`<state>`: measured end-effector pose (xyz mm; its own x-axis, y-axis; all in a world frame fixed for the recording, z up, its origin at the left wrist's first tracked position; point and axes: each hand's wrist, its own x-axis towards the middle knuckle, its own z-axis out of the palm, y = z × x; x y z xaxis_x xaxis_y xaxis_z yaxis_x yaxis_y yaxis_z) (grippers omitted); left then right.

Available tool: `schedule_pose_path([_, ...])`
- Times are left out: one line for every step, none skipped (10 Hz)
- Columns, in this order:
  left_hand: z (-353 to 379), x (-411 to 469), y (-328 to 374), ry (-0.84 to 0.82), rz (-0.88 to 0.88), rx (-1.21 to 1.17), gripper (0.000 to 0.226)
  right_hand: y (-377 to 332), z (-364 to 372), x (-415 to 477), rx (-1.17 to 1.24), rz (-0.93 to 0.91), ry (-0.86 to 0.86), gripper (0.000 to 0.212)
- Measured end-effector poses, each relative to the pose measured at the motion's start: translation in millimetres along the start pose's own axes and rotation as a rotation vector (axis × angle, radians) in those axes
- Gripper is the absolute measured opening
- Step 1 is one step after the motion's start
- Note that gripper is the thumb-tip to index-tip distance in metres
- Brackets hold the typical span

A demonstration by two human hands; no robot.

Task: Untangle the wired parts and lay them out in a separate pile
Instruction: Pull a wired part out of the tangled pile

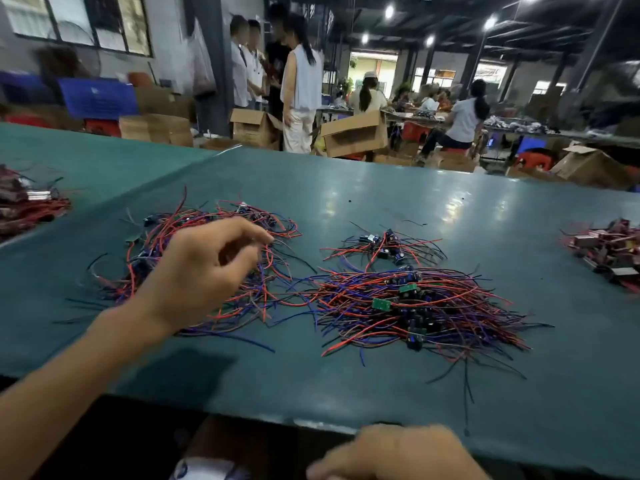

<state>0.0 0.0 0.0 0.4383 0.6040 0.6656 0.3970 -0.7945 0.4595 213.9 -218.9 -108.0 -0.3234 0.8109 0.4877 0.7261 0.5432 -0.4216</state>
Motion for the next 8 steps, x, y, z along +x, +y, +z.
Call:
schedule_pose_path([10.8,50.4,-44.3,0.039,-0.124,0.205,0.012,1.7,-59.3,82.1,0.261,0.162,-0.013,0.014])
schedule_pose_path([20.6,91.0,-91.8,-0.094,-0.335,0.414,0.024,38.7,-82.2,144.6,0.235,0.264,0.169,0.013])
schedule_pose_path([28.7,100.3,-123.7,-0.288,-0.579,0.658,0.044,91.8,-77.5,187.6,0.231,0.392,0.269,0.014])
schedule_pose_path([42.5,93.8,-136.7,-0.334,-0.660,0.673,0.032,142.7,-70.0,219.7,0.156,0.534,0.318,0.017])
schedule_pose_path([57.7,84.7,-139.2,-0.220,-0.505,0.715,0.022,179.4,-46.4,222.9,0.022,0.628,0.271,0.020])
schedule_pose_path([65.4,73.5,-139.6,-0.079,-0.322,0.720,0.017,190.6,-31.3,217.4,-0.229,0.593,0.134,0.018])
schedule_pose_path([66.1,66.2,-140.4,0.000,-0.135,0.696,0.022,185.1,-15.0,209.0,-0.374,0.499,0.022,0.018])
schedule_pose_path([66.8,61.4,-134.8,0.042,0.016,0.607,0.038,179.9,-2.8,201.4,-0.515,0.398,0.002,0.021])
